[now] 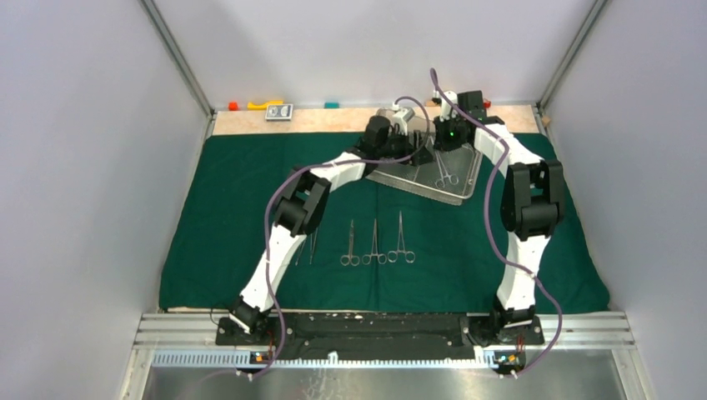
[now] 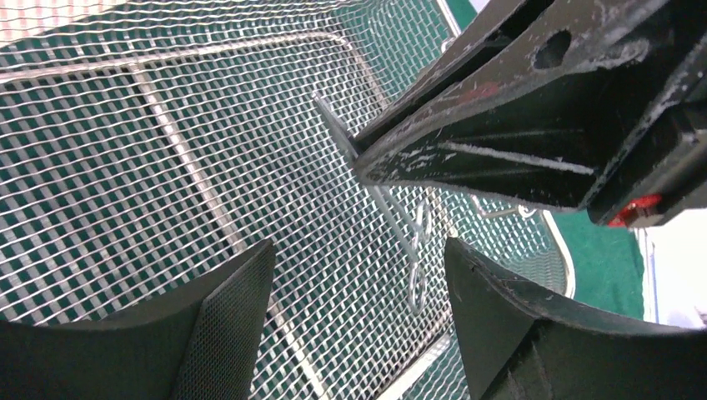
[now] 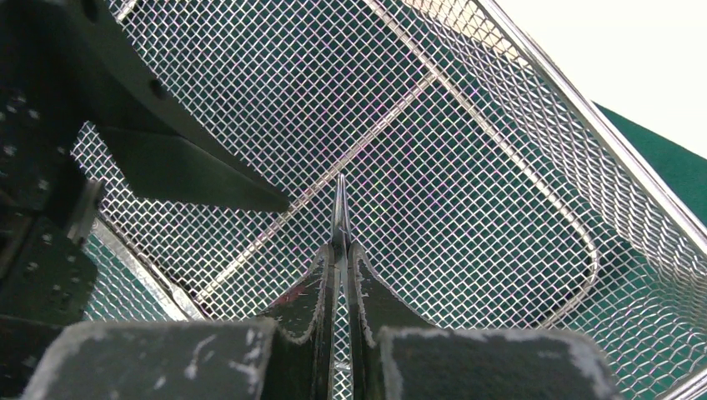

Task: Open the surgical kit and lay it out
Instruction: Pick up the medical item from the container.

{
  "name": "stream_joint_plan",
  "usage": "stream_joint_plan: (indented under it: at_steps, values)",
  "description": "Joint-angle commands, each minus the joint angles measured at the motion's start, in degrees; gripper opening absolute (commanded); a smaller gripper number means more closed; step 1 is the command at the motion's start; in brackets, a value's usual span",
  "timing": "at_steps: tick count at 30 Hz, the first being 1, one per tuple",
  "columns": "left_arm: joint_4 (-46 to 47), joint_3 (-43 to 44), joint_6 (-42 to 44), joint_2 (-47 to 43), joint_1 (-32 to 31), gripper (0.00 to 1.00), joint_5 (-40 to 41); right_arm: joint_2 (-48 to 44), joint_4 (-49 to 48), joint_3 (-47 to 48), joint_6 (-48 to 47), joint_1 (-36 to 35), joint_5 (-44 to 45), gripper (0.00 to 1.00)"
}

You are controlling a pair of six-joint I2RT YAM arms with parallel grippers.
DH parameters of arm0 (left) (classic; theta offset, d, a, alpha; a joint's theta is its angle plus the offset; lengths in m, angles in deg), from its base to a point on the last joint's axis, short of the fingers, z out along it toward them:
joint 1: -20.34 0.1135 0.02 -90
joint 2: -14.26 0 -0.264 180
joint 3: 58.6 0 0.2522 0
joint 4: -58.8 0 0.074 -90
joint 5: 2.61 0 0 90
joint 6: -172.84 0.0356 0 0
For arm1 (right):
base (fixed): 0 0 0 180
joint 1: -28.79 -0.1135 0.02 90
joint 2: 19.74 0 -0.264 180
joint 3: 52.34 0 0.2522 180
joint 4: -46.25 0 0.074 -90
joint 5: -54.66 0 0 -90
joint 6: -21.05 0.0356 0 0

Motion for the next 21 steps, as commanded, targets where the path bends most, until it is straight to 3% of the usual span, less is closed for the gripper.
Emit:
stream_joint_plan:
  at_steps: [1, 12, 21]
  values:
    - [8.82, 4.83, -5.70, 3.39, -1.28, 0.79, -0.57, -3.23, -2.28, 0.19, 1.33, 0.03, 0.35, 0.00]
    - [13.98, 8.05, -11.40, 8.66, -2.40, 0.76, 0.42, -2.86, -2.03, 0.29, 1.47, -0.01, 0.45, 0.00]
    - [19.56, 10.25, -16.65, 12.52, -3.56, 0.60, 0.22, -2.56, -1.58, 0.39, 1.43, -0.11, 0.62, 0.00]
